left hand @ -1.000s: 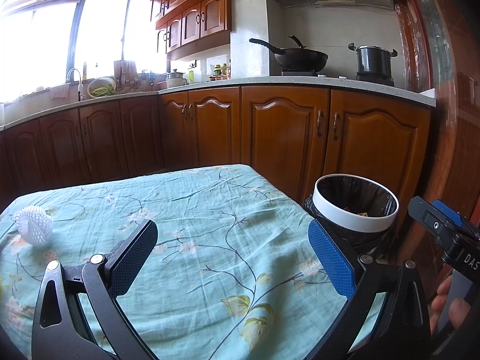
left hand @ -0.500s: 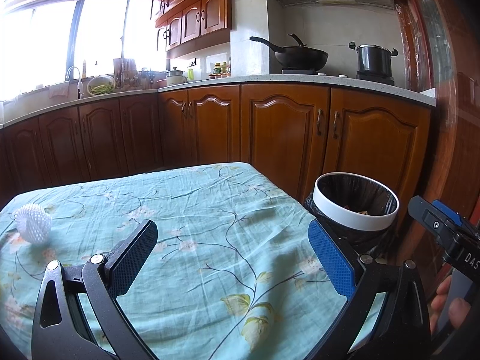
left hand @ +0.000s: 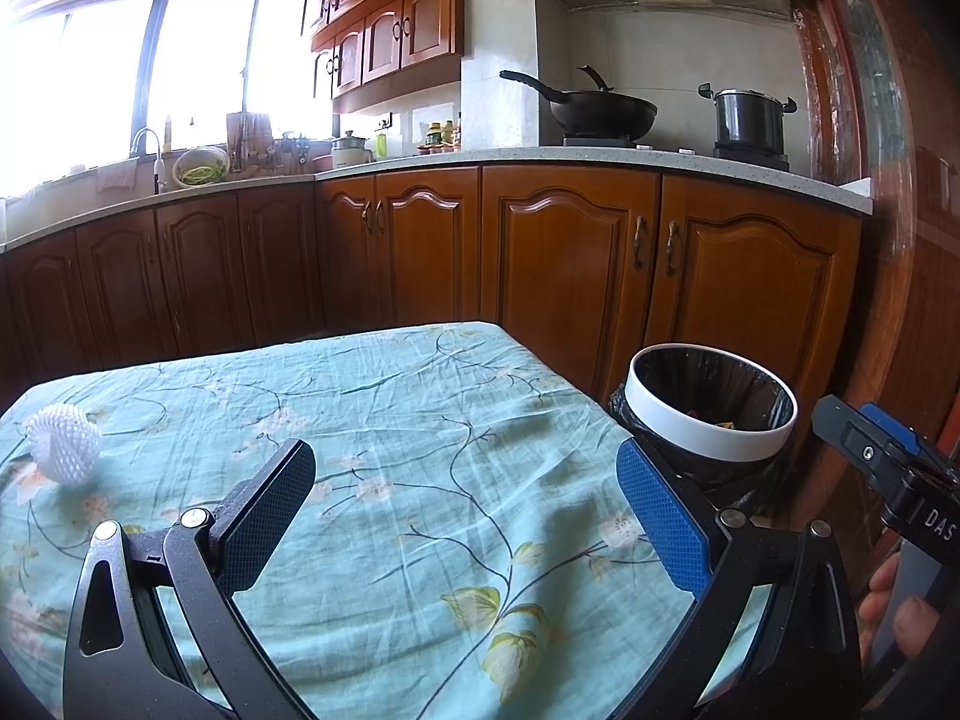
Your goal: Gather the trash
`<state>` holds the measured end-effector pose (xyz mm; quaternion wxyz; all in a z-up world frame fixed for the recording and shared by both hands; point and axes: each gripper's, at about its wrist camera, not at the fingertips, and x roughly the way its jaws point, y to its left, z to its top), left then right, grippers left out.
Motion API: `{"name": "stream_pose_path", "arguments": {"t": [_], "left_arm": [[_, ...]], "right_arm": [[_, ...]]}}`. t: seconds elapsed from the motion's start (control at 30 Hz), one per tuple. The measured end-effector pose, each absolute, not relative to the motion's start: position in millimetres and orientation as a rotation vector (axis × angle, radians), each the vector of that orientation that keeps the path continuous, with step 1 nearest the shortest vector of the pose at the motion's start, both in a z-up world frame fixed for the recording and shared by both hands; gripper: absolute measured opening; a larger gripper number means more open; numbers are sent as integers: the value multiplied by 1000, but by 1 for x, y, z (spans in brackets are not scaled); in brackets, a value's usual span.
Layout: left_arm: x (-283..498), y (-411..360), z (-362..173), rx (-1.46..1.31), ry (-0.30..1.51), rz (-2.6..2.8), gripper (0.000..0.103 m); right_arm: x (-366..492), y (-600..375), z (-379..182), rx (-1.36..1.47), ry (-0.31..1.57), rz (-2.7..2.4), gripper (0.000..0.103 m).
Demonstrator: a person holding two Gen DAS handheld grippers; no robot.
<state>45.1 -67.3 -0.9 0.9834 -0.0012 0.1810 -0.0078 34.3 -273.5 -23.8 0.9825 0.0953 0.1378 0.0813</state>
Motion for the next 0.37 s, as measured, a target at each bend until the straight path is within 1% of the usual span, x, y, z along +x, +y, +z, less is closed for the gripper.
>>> {"name": "stream_pose_path", "arguments": {"t": [0.37], "left_arm": [[47,-63,-1,-22,376,-24,103]], "right_arm": [[41,-273,-24,192,299,170,103]]}}
